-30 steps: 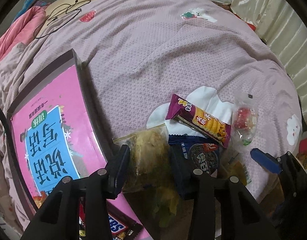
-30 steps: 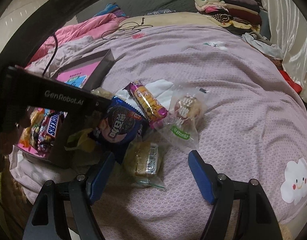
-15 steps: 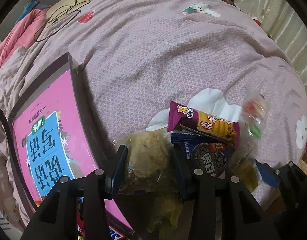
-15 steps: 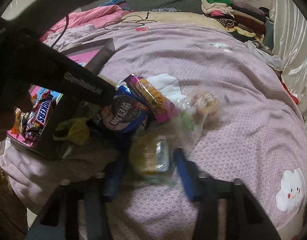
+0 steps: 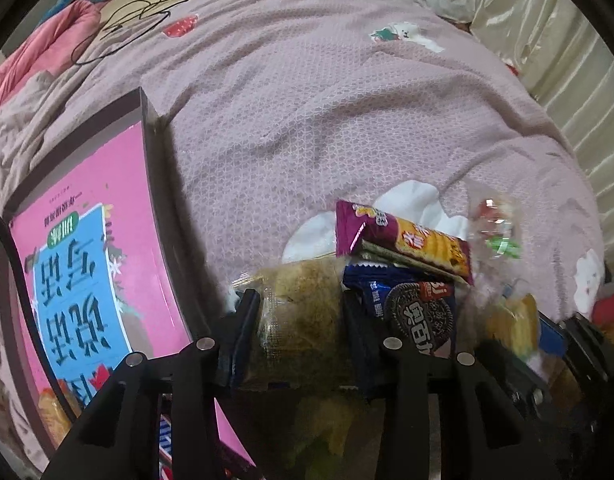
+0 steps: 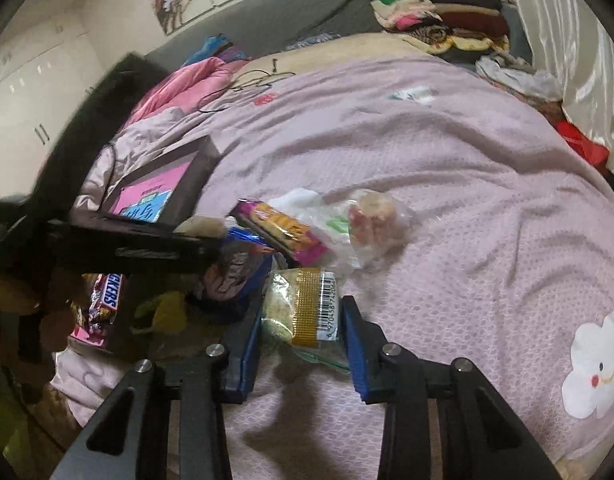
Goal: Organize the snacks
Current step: 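Grasp the clear pastry bag with the left tool while the right tool grasps the wrapped cake, then lift the pastry bag and wrapped cake and carry them over the tray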
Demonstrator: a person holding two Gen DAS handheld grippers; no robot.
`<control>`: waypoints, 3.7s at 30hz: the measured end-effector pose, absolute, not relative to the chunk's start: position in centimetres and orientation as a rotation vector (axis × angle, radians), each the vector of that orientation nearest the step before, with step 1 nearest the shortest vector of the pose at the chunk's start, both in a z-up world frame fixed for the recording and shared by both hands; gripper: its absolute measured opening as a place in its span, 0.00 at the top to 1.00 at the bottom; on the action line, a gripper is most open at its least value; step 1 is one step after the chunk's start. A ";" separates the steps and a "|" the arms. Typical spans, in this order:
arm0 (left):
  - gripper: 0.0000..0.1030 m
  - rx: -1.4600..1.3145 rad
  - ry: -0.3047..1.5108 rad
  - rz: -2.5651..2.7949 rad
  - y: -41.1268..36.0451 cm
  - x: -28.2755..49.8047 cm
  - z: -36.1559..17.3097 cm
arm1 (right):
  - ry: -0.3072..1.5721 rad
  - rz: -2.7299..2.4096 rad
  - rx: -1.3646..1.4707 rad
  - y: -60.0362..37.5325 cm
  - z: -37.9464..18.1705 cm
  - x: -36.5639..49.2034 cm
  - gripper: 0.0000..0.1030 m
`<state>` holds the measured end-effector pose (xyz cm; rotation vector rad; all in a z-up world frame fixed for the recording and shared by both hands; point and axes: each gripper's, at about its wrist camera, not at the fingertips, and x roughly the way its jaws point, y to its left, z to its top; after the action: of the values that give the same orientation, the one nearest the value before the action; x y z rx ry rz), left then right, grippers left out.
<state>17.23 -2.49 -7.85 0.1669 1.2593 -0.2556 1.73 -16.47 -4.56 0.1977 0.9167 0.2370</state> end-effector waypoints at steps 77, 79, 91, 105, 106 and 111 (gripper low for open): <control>0.59 -0.092 1.047 -0.160 11.5 6.9 2.8 | 0.656 0.487 0.099 -8.9 2.6 -2.8 0.64; 0.59 -0.100 1.043 -0.152 12.1 6.8 2.9 | 0.658 0.497 0.093 -8.4 2.7 -2.9 0.64; 0.59 -0.148 1.024 -0.102 15.5 5.6 3.2 | 0.676 0.568 0.032 -4.7 2.8 -3.8 0.64; 0.59 -0.176 1.030 -0.080 17.4 4.9 2.4 | 0.692 0.601 0.001 -2.0 2.8 -3.6 0.64; 0.59 -0.177 1.031 -0.080 17.5 4.9 2.3 | 0.692 0.601 -0.001 -1.8 2.8 -3.5 0.64; 0.59 -0.180 1.040 -0.077 17.8 4.9 1.6 | 0.703 0.610 -0.012 -0.9 2.5 -3.2 0.64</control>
<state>4.92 17.76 1.62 -0.1797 1.0396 -0.0772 -3.20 -0.88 2.50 -0.0118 0.7034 0.6097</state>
